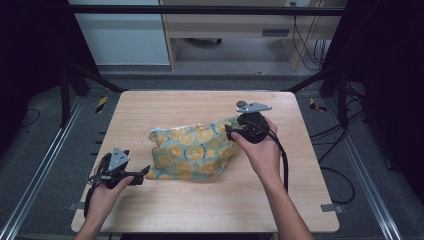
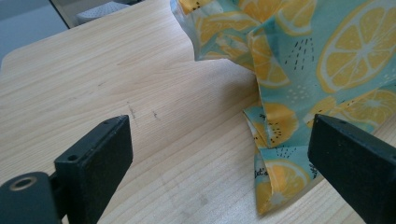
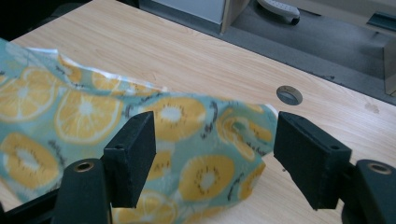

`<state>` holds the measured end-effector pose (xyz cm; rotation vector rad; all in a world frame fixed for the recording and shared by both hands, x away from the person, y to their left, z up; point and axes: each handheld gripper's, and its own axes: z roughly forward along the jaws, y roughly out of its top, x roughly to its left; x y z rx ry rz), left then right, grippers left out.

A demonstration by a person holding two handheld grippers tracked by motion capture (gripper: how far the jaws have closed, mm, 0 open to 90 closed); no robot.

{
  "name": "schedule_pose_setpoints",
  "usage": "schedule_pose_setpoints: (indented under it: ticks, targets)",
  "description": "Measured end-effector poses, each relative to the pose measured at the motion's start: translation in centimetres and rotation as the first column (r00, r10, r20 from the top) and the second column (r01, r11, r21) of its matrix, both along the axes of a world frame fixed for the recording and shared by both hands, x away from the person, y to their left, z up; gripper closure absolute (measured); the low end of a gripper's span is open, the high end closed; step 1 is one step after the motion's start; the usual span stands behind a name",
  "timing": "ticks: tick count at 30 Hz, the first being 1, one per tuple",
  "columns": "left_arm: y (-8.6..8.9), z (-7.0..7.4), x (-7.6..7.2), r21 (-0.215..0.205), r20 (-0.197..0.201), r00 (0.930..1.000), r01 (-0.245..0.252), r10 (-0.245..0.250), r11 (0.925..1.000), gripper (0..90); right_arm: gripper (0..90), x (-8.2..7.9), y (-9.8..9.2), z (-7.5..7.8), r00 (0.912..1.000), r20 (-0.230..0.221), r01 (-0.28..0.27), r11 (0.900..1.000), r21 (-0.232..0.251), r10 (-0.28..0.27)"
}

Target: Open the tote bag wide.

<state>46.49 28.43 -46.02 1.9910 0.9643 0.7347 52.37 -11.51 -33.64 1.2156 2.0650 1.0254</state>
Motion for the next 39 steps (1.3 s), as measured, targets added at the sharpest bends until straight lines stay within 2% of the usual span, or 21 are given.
schedule_pose_setpoints:
  ticks: [1,5,10,14,15,18,19,24,28,30,31,32,33,34,35,39]
  targets:
    - [0.0,0.0,0.0,0.0,0.0,1.0,0.001,-0.001,1.0,6.3,29.5,0.0,0.0,0.0,1.0,0.0,0.0,1.0,0.0,0.0]
    - [0.0,0.0,0.0,-0.001,0.001,1.0,0.002,-0.002,1.0,6.3,28.9,1.7,1.1,0.7,0.9999,-0.013,0.002,1.0,-0.009,-0.002]
    - [0.0,0.0,0.1,-0.001,0.0,1.0,0.004,-0.004,1.0,6.3,28.3,2.6,1.9,0.8,0.9995,-0.03,0.001,1.0,-0.016,-0.002]
    - [0.0,0.0,0.1,-0.001,0.002,1.0,0.006,-0.006,1.0,6.3,24.2,3.8,2.4,0.0,0.9967,-0.077,0.023,0.999,-0.027,-0.025]
    - [0.0,0.0,0.1,0.0,0.003,1.0,0.007,-0.007,1.0,6.3,24.2,3.8,2.4,0.0,0.9967,-0.077,0.023,0.999,-0.027,-0.025]
    - [0.0,0.0,0.1,0.003,0.001,1.0,0.01,-0.01,0.9999,6.3,22.3,4.4,2.3,-0.6,0.9943,-0.098,0.042,0.999,-0.02,-0.043]
    - [0.0,0.0,0.1,0.005,0.0,0.9999,0.011,-0.011,0.9999,6.3,20.6,4.8,2.3,-1.0,0.9918,-0.117,0.05,0.999,-0.011,-0.051]
    - [-0.1,0.0,0.1,0.012,0.001,0.9999,0.015,-0.015,0.9998,6.3,17.3,5.2,2.3,-1.5,0.9877,-0.141,0.066,0.998,-0.009,-0.066]
    - [-0.2,-0.1,0.1,0.02,0.002,0.9998,0.019,-0.019,0.9996,6.3,19.4,5.5,2.4,-2.1,0.9827,-0.172,0.07,0.998,0.0,-0.069]
    - [-0.2,-0.1,0.1,0.021,0.002,0.9998,0.02,-0.02,0.9996,6.3,25.8,5.4,2.6,-2.5,0.9809,-0.187,0.054,0.999,-0.002,-0.054]
    - [-0.2,-0.1,0.2,0.021,0.002,0.9998,0.021,-0.021,0.9996,6.3,35.3,5.3,2.7,-2.8,0.9793,-0.198,0.044,0.999,0.001,-0.043]
    - [-0.2,-0.1,0.2,0.022,0.002,0.9998,0.021,-0.021,0.9996,6.3,35.3,5.3,2.7,-2.8,0.9793,-0.198,0.044,0.999,0.001,-0.043]
    - [-0.2,-0.1,0.2,0.022,0.002,0.9998,0.021,-0.021,0.9996,6.3,45.0,5.2,2.8,-3.1,0.9783,-0.206,0.02,1.0,0.004,-0.019]
    - [-0.2,-0.1,0.1,0.021,0.003,0.9998,0.02,-0.021,0.9996,6.3,45.0,5.2,2.8,-3.1,0.9783,-0.206,0.02,1.0,0.004,-0.019]
    - [-0.2,-0.1,0.1,0.021,0.003,0.9998,0.021,-0.021,0.9996,6.3,57.3,5.0,3.0,-3.3,0.9769,-0.213,-0.007,1.0,0.002,0.007]
    - [-0.3,-0.1,0.2,0.024,0.004,0.9998,0.021,-0.021,0.9995,6.3,78.8,4.6,3.2,-3.3,0.9778,-0.203,-0.053,0.999,0.005,0.053]
